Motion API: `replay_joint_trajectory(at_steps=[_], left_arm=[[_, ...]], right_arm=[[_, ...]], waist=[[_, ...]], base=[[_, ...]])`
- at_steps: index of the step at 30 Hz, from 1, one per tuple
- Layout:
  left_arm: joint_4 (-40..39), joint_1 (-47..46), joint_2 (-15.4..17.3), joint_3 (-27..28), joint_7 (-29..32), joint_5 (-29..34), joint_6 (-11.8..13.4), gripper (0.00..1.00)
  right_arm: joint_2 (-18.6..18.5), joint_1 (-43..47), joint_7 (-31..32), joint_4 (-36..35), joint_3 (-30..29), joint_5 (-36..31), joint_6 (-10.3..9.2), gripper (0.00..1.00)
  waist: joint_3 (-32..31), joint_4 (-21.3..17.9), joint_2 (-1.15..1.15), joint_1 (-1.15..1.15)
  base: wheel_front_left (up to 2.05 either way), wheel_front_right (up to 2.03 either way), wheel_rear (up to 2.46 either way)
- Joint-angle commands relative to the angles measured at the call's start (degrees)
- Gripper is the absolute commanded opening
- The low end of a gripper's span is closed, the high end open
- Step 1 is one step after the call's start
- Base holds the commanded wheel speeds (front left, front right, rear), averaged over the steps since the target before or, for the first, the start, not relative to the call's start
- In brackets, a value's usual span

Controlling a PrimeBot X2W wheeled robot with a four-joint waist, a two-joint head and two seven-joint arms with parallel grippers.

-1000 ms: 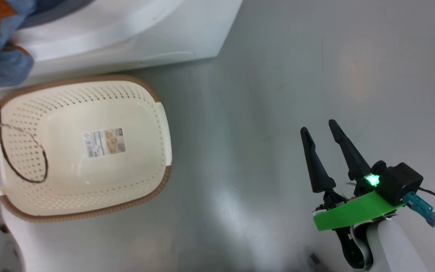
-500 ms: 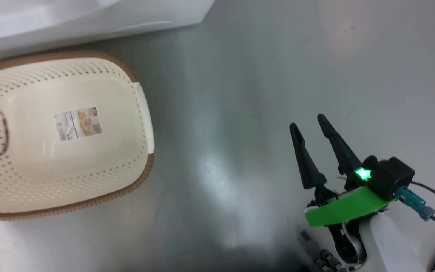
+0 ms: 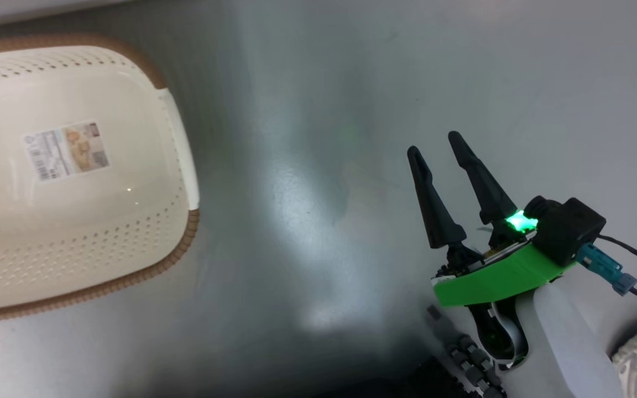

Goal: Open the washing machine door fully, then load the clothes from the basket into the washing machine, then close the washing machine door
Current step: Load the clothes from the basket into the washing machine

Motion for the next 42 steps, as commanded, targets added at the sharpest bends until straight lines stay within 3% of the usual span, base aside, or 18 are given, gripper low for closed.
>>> replay_joint_trajectory(at_steps=[1, 8, 11, 17, 19, 20, 21, 22, 31, 42], left_arm=[[-2.36, -1.88, 3.27, -0.17, -2.9, 1.39, -0.17, 0.0], [-3.74, -5.67, 4.76, -3.17, -9.65, 3.71, -0.17, 0.0], [-4.34, -6.41, 4.73, -3.58, -10.06, 3.15, -0.17, 0.0], [3.56, -5.89, 3.63, -4.48, -6.42, -1.08, -0.17, 0.0], [5.69, -5.64, 3.3, -4.88, -4.93, -2.3, -0.17, 0.42], [5.69, -5.64, 3.3, -4.88, -4.93, -2.3, -0.17, 0.42], [6.21, -5.6, 3.32, -5.28, -4.81, -2.59, -0.17, 0.91], [6.75, -5.46, 3.37, -5.8, -4.45, -2.82, -0.17, 1.0], [9.98, -1.96, 0.53, -6.34, -6.23, -4.6, 0.85, 1.0], [7.33, 4.79, -3.3, -6.43, -9.15, -5.11, 3.94, 1.0]], right_arm=[[0.07, 1.49, -0.68, -0.74, 1.59, 1.24, 0.17, 1.0], [0.07, 0.7, -0.68, -0.19, 1.66, 2.42, 0.17, 1.0], [0.07, 0.44, -0.68, -0.06, 1.79, 2.65, 0.17, 1.0], [0.07, 0.3, -0.68, 0.65, 2.02, 3.03, 0.17, 1.0], [0.07, 0.18, -0.68, 0.82, 2.18, 3.17, 0.17, 1.0], [0.07, 0.18, -0.68, 0.82, 2.18, 3.17, 0.17, 1.0], [0.07, 0.14, -0.68, 0.79, 2.16, 3.25, 0.17, 1.0], [0.07, 0.13, -0.68, 0.79, 2.1, 3.24, 0.17, 1.0], [0.07, 0.69, -0.68, 1.02, 0.35, 2.51, 0.17, 1.0], [0.07, 1.5, -0.68, 1.19, -0.94, 1.19, 0.17, 1.0]], waist=[[0.93, -1.09, 0.0, 0.0], [0.82, -1.28, 0.0, 0.0], [0.72, -1.19, 0.0, 0.0], [0.05, -0.69, 0.0, 0.0], [-0.22, -0.7, 0.0, 0.0], [-0.22, -0.7, 0.0, 0.0], [-0.38, -0.66, 0.0, 0.0], [-0.56, -0.63, 0.0, 0.0], [-3.01, 0.97, 0.0, 0.0], [-5.86, 3.38, 0.0, 0.0]], base=[[0.0, 0.0, 0.0], [0.0, 0.0, 0.0], [0.0, 0.0, 0.0], [0.0, 0.0, 0.0], [0.0, 0.0, 0.0], [0.0, 0.0, 0.0], [0.0, 0.0, 0.0], [0.0, 0.0, 0.0], [0.0, 0.0, 0.0], [0.0, 0.0, 0.0]])
